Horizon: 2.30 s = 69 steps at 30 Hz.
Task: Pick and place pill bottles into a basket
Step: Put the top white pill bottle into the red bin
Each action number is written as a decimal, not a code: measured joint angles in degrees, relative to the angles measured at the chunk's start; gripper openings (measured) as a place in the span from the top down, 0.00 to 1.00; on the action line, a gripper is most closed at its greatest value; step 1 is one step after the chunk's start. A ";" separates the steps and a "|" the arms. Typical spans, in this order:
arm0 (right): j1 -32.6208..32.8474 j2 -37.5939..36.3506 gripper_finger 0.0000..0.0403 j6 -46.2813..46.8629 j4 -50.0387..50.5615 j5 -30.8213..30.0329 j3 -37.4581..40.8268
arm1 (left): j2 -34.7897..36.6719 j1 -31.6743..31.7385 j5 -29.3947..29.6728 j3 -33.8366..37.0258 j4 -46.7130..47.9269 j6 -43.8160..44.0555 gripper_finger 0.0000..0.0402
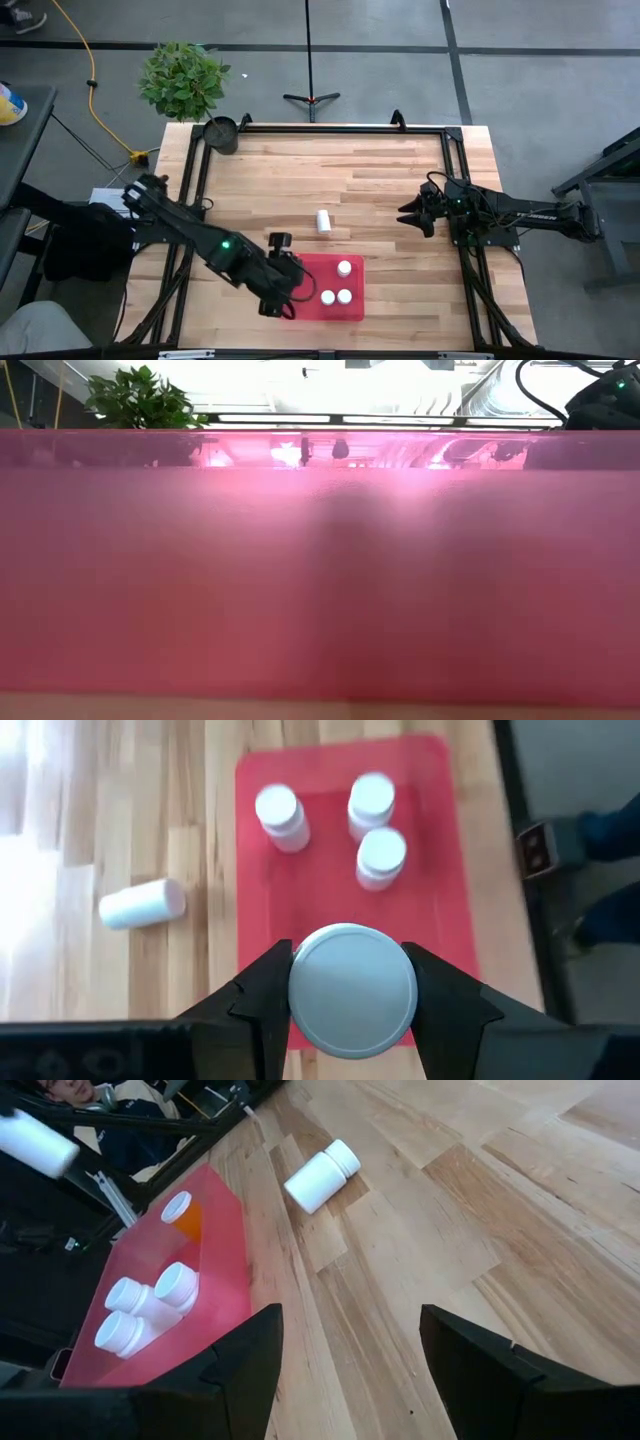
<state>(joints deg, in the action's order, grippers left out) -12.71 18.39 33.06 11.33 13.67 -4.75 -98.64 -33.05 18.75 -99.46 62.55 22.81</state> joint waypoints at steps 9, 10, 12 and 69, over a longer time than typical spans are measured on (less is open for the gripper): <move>-0.02 0.00 0.44 -0.35 0.00 0.64 0.00 | -5.07 -0.11 -3.17 0.00 -4.38 0.37 0.52; -0.01 0.01 0.44 -0.38 0.00 0.70 0.00 | -5.33 -0.11 -3.18 0.00 -5.36 0.41 0.52; -0.02 0.02 0.44 -0.46 0.00 0.87 0.00 | -5.55 -0.11 -3.00 0.00 -6.90 0.64 0.52; -0.02 0.33 0.44 -7.61 -0.22 6.49 0.00 | -15.29 -0.42 -1.69 9.85 -16.58 25.73 0.52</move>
<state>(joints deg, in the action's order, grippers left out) -12.73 18.72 25.45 11.11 20.16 -4.75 -113.93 -33.47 17.06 -89.61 45.98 48.53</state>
